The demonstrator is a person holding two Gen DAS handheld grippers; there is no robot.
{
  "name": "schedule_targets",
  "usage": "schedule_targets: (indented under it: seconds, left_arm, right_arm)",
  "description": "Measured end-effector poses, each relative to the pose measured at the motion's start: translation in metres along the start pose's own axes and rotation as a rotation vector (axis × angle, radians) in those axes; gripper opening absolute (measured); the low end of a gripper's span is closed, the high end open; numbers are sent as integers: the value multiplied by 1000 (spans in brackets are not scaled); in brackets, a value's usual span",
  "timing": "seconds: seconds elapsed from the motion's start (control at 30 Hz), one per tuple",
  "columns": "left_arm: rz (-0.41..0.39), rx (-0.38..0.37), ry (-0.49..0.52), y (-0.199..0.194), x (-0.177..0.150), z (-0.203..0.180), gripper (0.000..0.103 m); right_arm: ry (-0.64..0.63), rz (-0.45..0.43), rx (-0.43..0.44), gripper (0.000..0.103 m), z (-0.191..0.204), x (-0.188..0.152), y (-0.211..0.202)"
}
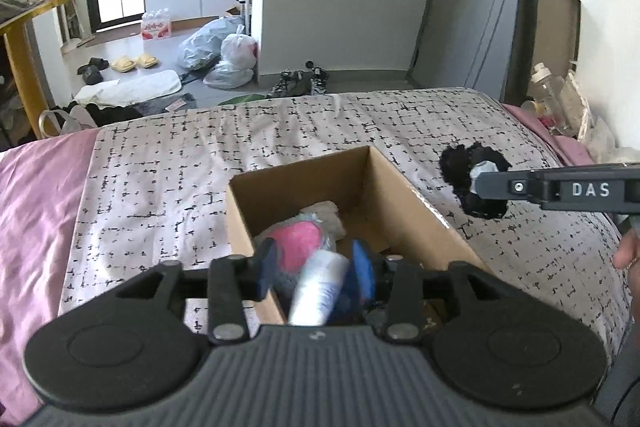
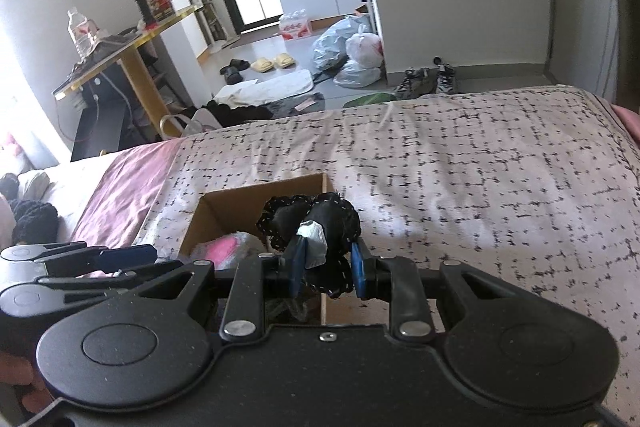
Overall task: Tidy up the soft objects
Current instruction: 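Open the left tool to drop the tissue box while the right tool drops the scrunchie into the box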
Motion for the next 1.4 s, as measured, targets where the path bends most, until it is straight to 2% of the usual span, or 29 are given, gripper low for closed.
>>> schedule_targets:
  seconds: [0.17,0.33,0.43,0.5,0.73,0.8,0.87,1.0,1.03,1.13,1.2,1.3,1.4]
  left_arm:
    - [2,2,-21,0,2,6,51]
    - [4,6,-48,1,4,12,54]
    - [8,10,-50,1,6,10,61]
    - [14,5,-48,2,6,8,71]
    - [40,22,-31,4,6,-5,75]
    - [37,27,-43,2,6,-8,85]
    - [31,32,-50,-2,8,-13,90]
    - [35,39,-65,-7,11,-21,101]
    - [32,37,-74,-10,12,-23,103]
    - [34,35,-97,-17,13,-32,103]
    - [36,13,-107,-22,16,-39,103]
    - [20,21,-91,-33,19,-51,103]
    - [12,12,-92,-45,22,-61,103]
  right_arm:
    - [7,8,15,26,10,7,11]
    - [-1,-4,31,40,16,13,13]
    - [5,-1,32,41,12,12,11]
    - [11,3,24,41,8,11,9]
    - [13,6,2,41,-12,2,-5]
    - [24,20,12,41,-19,-2,-9]
    - [26,31,22,43,-23,-6,-14]
    - [43,40,54,63,-32,-11,-28]
    - [46,37,59,65,-35,-11,-32]
    - [52,33,74,74,-44,-12,-44]
    - [49,22,83,85,-49,-10,-53]
    - [37,5,95,98,-56,-7,-69]
    - [28,-4,116,102,-60,-3,-86]
Point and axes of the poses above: each gripper's, at about its wrist camera, not at the fingertips, and y roughly the way its jaws point, z to its left, x to its top, the point moved 7 cm from there along y, roughly the way its jaws point, and after that the axes turned 4 degrees about y, right-handed, at the moved point
